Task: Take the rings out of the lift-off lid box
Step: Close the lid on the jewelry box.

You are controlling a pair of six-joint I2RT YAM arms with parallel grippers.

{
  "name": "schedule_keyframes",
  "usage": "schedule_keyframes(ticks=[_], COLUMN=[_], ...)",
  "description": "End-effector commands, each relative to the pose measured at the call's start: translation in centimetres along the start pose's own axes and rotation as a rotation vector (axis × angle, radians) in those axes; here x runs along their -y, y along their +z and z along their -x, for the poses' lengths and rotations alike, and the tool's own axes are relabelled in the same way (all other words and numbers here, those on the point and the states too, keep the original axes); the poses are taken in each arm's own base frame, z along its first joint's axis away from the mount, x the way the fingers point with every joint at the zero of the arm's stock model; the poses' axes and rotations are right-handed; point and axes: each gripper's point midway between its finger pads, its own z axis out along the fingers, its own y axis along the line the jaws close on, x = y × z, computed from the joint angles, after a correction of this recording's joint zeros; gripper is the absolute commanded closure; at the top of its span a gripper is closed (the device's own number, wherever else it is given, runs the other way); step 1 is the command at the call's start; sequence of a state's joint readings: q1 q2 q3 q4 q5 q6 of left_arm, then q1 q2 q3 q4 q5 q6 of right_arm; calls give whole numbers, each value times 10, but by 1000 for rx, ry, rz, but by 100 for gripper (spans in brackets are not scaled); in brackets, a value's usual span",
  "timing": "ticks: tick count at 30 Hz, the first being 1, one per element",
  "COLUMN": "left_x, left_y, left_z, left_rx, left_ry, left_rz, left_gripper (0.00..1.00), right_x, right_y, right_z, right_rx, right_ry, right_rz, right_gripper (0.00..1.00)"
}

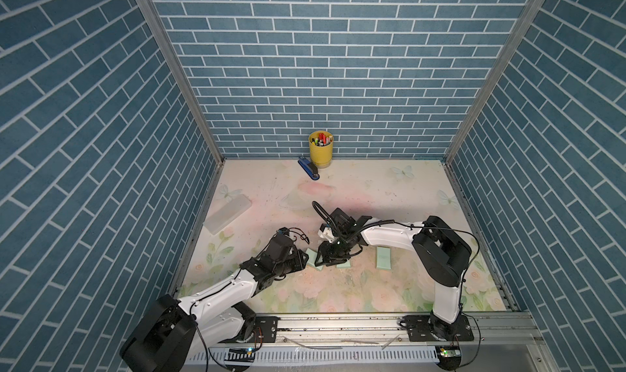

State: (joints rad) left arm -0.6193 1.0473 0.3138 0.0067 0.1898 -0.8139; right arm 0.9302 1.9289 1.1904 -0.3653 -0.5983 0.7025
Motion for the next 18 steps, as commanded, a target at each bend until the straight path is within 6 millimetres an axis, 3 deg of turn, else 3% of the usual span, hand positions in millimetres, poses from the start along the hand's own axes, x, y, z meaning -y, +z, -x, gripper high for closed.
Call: schedule_keyframes(ticks=[1,13,18], left_x=[-10,-15,-17], left_y=[2,2,2], left_z=[-14,-18,-21], left_rx=[-38,-37,-51], left_ry=[-32,-67,-74], left_rz=[10,9,14], left_gripper=[65,69,70], right_x=[-4,-11,-18], right_y=[1,-4,-10], right_z=[13,23,27], right_rx=[23,66,93], right_ry=[10,-28,-20], right_rz=[5,21,84], right_gripper=[47,48,43])
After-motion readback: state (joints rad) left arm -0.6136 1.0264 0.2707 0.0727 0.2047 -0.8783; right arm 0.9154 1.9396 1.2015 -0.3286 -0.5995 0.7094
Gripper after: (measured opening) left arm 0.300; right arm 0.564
